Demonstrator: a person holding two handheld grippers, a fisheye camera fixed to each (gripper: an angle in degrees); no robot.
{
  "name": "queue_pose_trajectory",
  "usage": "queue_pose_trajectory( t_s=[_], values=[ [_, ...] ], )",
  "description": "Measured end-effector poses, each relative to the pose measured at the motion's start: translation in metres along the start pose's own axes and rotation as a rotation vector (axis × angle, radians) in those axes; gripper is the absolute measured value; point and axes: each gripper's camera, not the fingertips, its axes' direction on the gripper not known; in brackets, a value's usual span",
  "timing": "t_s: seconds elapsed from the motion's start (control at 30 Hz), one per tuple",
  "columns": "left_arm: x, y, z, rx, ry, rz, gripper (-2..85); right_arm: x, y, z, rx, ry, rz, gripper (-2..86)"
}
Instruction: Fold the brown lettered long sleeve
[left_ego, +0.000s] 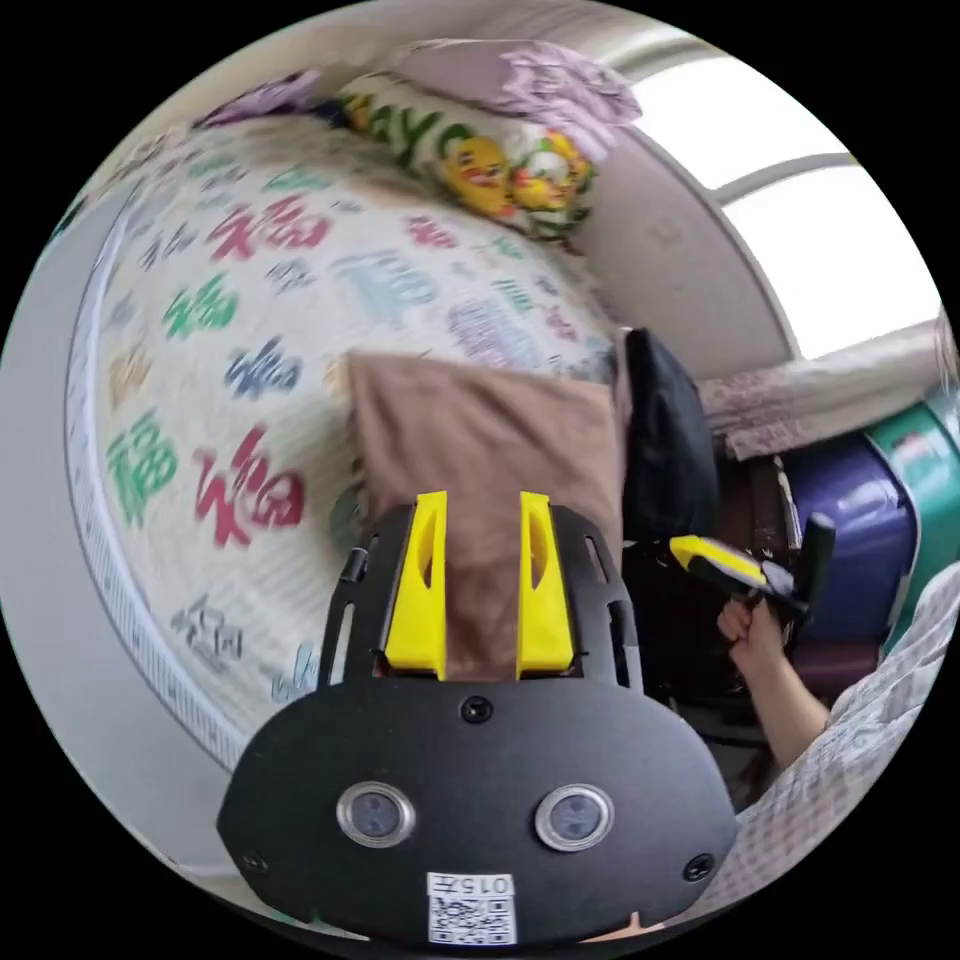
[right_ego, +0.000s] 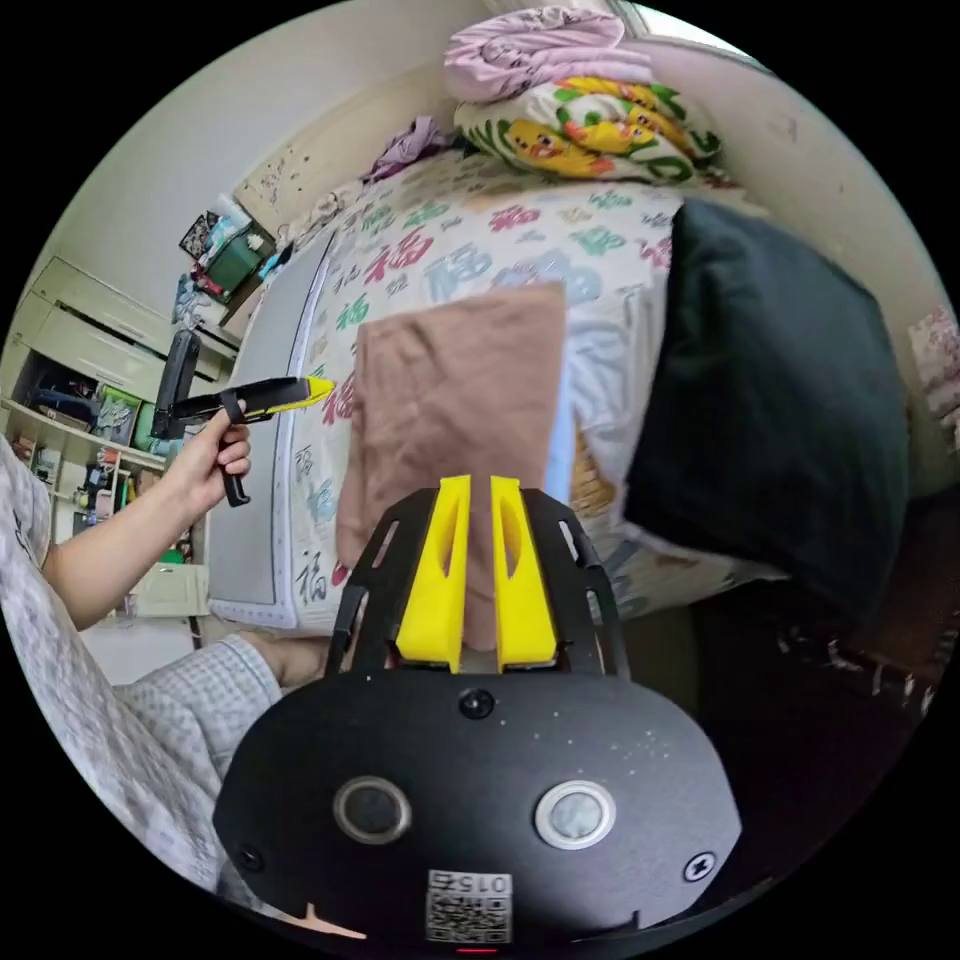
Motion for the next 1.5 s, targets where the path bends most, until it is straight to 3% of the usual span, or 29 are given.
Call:
queue_pose_trajectory(
  t_s=[0.2, 0.47, 0.63, 0.8, 0.97, 1.1, 1.3, 1.43, 1.5],
  values=[
    [-0.026, 0.038, 0.006, 0.042, 0.016, -0.125, 11.2, -0.081, -0.108, 0.075, -0.021, -0.120, -0.186, 8.2],
    [-0.028, -0.008, 0.044, 0.207, 0.047, -0.232, 10.6, -0.182, -0.341, 0.155, -0.027, 0.063, -0.441, 16.2],
    [-0.006, -0.014, 0.045, 0.238, 0.132, -0.126, 1.2, -0.202, -0.389, 0.242, -0.397, 0.177, -0.536, 15.8],
    [0.037, 0.016, 0.043, 0.164, 0.346, 0.073, 0.5, -0.185, -0.340, 0.154, -0.267, 0.187, -0.517, 6.2],
    [0.022, 0.035, 0.014, 0.172, 0.348, 0.177, 4.0, -0.080, -0.242, 0.032, -0.074, 0.111, -0.184, 4.2],
    [-0.054, 0.003, -0.019, 0.311, 0.100, 0.035, 8.3, -0.023, -0.183, -0.010, -0.009, 0.052, -0.026, 3.6],
    [-0.135, -0.055, 0.042, 0.057, 0.261, -0.192, 13.5, -0.018, -0.133, -0.028, 0.041, 0.091, -0.001, 3.4],
    [-0.136, -0.047, 0.054, -0.035, 0.238, -0.120, 8.8, -0.017, -0.099, -0.062, 0.112, 0.077, 0.018, 3.3],
    [-0.133, -0.030, 0.038, 0.008, 0.189, -0.050, 4.8, -0.010, -0.083, -0.080, 0.148, 0.039, 0.044, 3.1]
  ],
)
